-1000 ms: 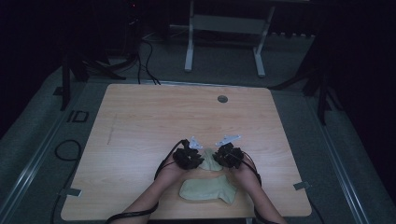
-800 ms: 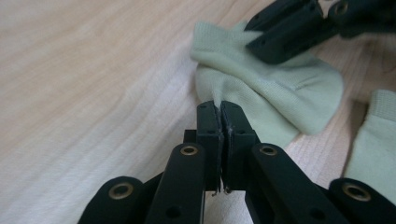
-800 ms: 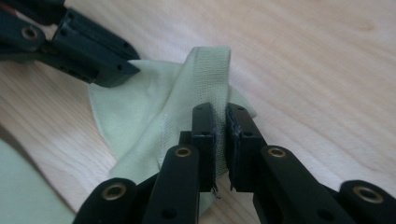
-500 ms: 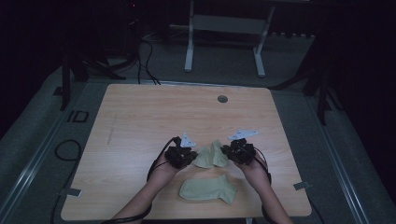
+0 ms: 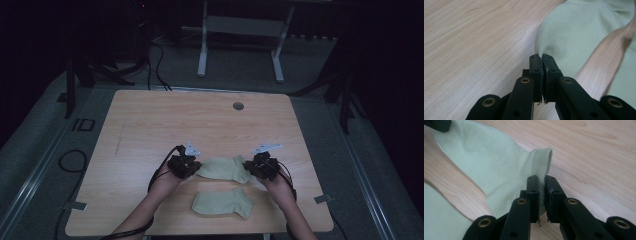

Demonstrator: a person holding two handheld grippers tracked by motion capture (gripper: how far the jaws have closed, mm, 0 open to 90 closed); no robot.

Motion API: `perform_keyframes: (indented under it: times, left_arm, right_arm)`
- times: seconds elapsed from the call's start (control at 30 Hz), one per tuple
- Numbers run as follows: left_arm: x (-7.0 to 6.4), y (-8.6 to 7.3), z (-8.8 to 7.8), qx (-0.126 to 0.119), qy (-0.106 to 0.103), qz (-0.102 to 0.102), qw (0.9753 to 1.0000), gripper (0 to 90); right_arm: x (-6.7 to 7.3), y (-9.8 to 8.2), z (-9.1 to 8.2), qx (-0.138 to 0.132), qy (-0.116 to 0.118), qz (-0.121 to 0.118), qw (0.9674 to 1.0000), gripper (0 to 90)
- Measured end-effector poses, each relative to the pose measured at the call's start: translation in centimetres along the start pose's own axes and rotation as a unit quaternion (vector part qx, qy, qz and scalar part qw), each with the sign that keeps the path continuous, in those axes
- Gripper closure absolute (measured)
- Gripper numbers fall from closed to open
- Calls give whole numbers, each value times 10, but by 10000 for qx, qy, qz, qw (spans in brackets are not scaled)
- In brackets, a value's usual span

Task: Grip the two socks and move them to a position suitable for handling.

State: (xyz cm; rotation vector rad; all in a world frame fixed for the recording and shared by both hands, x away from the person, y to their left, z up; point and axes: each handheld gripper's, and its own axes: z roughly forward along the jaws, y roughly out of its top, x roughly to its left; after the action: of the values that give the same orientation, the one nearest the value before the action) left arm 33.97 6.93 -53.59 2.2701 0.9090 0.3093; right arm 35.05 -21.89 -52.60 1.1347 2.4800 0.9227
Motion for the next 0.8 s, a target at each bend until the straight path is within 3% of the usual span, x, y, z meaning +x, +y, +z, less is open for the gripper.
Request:
perform_keyframes:
  times: [0.23,0.43,0.53,0.63,0.7,0.8]
  left_arm:
    - [-2,-4,12,124,-142,7,9998,868]
    - [-2,-8,12,166,-132,-53,9998,857]
    - [0,-8,8,112,-97,-66,9999,715]
    - [1,-6,-2,-111,-84,-178,9997,635]
    - [-3,-4,-8,-249,-53,-101,9996,693]
    - [-13,1,-7,-271,-183,36,9995,841]
  right_arm:
    - [-11,-7,16,239,-62,113,9996,812]
    - [-16,-11,21,273,-93,164,9995,723]
    - [-16,-9,18,315,-169,81,9993,658]
    - [-16,-6,9,154,-122,140,9997,619]
    - [-13,-3,1,27,-114,90,9999,699]
    - [-1,-1,-4,-2,-67,-126,9999,822]
